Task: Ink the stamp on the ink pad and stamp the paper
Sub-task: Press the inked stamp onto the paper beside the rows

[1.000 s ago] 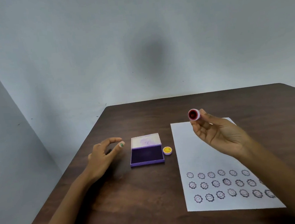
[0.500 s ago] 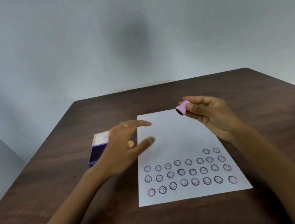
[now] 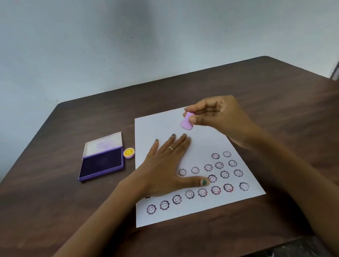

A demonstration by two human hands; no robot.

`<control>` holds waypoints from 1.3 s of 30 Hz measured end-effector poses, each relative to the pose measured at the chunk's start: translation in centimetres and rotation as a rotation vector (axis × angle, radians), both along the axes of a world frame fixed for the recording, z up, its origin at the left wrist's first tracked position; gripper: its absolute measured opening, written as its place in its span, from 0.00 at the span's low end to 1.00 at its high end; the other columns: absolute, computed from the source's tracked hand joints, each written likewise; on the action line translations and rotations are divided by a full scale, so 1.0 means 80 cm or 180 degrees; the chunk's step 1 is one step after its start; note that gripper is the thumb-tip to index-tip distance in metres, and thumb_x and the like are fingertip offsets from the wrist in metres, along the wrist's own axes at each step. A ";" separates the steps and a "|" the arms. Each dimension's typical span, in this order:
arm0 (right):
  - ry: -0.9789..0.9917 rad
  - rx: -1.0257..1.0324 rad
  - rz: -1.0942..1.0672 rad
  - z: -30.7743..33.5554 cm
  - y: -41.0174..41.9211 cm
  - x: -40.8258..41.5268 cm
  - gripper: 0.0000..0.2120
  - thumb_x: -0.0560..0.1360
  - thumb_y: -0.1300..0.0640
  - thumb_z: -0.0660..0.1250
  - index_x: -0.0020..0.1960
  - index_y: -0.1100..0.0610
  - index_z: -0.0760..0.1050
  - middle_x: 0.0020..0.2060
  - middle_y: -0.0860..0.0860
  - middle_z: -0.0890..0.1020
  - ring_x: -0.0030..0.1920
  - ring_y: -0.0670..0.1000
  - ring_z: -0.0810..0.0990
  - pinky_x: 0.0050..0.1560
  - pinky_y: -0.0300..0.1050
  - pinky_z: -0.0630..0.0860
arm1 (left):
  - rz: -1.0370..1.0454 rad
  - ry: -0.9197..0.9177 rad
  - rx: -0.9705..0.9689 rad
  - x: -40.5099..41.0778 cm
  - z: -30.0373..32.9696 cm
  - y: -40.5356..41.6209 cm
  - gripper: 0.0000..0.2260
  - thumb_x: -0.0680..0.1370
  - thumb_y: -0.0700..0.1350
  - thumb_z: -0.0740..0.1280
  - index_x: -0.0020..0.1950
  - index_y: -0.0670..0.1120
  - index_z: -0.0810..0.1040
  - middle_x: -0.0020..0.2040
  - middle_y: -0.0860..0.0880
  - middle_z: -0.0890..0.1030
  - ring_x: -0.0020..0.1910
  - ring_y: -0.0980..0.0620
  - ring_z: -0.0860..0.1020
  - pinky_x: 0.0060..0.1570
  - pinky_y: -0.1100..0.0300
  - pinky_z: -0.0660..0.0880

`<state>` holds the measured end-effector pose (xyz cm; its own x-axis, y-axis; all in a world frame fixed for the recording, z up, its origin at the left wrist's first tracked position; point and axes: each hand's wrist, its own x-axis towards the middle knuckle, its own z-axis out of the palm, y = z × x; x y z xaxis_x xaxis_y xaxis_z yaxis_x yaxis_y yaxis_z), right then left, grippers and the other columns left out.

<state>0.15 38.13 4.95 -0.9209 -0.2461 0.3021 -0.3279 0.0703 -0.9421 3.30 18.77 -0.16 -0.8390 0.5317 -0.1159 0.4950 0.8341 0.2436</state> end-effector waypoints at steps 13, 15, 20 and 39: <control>0.0541 0.1105 -0.0202 -0.021 0.024 0.053 0.15 0.66 0.63 0.73 0.52 0.55 0.79 0.47 0.52 0.84 0.47 0.45 0.83 0.50 0.38 0.79 | -0.0061 -0.0036 0.0018 0.000 0.002 -0.001 0.47 0.66 0.75 0.53 0.76 0.54 0.38 0.78 0.56 0.40 0.75 0.58 0.37 0.73 0.50 0.35; 0.0595 0.1291 -0.0191 -0.023 0.024 0.054 0.15 0.67 0.63 0.73 0.53 0.57 0.79 0.47 0.52 0.84 0.47 0.46 0.83 0.51 0.38 0.79 | -0.0058 -0.0035 0.0002 0.000 0.003 -0.001 0.47 0.66 0.75 0.53 0.76 0.53 0.39 0.78 0.56 0.40 0.75 0.58 0.37 0.74 0.50 0.35; 0.0640 0.1464 -0.0174 -0.023 0.022 0.055 0.15 0.67 0.62 0.73 0.53 0.57 0.79 0.47 0.52 0.84 0.46 0.46 0.83 0.51 0.37 0.79 | -0.0075 -0.0050 0.0006 0.001 0.006 -0.001 0.46 0.68 0.73 0.55 0.76 0.53 0.39 0.78 0.55 0.41 0.75 0.57 0.38 0.73 0.50 0.35; 0.0635 0.1767 -0.0114 -0.021 0.022 0.057 0.15 0.68 0.62 0.72 0.54 0.56 0.78 0.47 0.48 0.82 0.44 0.43 0.82 0.48 0.29 0.76 | -0.0055 -0.0080 -0.0031 0.000 0.007 0.002 0.46 0.67 0.72 0.54 0.76 0.52 0.40 0.78 0.54 0.41 0.76 0.54 0.39 0.73 0.49 0.35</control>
<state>4.70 39.87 3.29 -0.8702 -0.3868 0.3051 -0.4832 0.5495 -0.6816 3.28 18.94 0.37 -0.8264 0.5449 -0.1419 0.5032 0.8278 0.2481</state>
